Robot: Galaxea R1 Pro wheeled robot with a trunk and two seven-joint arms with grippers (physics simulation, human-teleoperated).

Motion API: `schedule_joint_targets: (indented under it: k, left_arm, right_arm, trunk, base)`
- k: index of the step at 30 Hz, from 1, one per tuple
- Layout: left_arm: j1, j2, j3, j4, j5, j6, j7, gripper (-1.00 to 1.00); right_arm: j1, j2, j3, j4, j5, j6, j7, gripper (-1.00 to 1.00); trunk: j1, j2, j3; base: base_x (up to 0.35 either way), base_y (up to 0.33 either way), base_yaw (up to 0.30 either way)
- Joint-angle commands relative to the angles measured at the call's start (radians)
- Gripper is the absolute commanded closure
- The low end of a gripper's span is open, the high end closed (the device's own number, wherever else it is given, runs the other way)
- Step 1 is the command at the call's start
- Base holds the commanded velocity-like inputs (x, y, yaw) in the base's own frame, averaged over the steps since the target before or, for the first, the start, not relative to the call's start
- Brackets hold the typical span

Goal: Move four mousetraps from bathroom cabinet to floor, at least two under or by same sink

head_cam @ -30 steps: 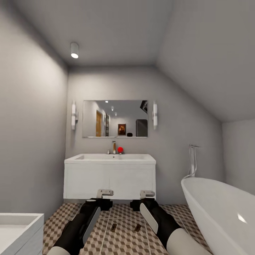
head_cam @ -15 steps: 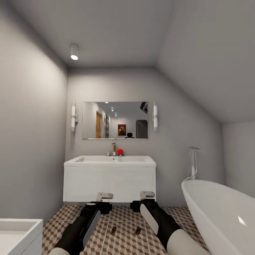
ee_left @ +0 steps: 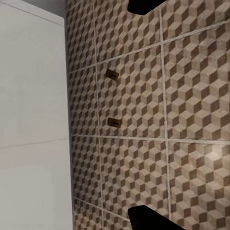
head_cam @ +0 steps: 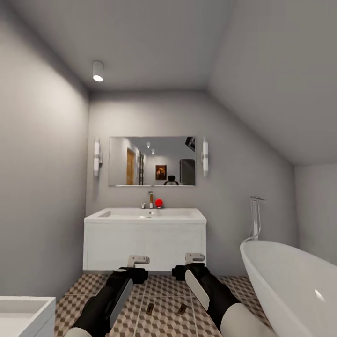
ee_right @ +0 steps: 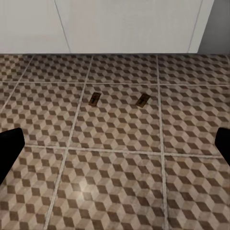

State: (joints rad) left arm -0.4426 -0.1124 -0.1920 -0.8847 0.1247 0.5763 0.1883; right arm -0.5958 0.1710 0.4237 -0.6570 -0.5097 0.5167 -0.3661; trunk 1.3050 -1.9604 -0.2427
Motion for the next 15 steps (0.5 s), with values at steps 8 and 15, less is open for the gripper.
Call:
schedule_joint_targets:
  k: [8,15]
  left_arm:
    - [-0.001,0.0,-0.002,-0.001,0.01,0.004,0.002,-1.0]
    - [-0.001,0.0,-0.002,0.0,0.01,0.004,0.001,-1.0]
  right_arm:
    - [-0.001,-0.001,0.005,-0.001,-0.011,0.002,-0.01,-1.0]
    - [0.0,-0.001,0.006,-0.001,-0.011,0.002,-0.01,-1.0]
  trunk:
    - [-0.031,0.055,0.024]
    - [-0.058,0.104,0.046]
  base:
    - [0.0,0.0,0.0]
    - [0.0,0.0,0.0]
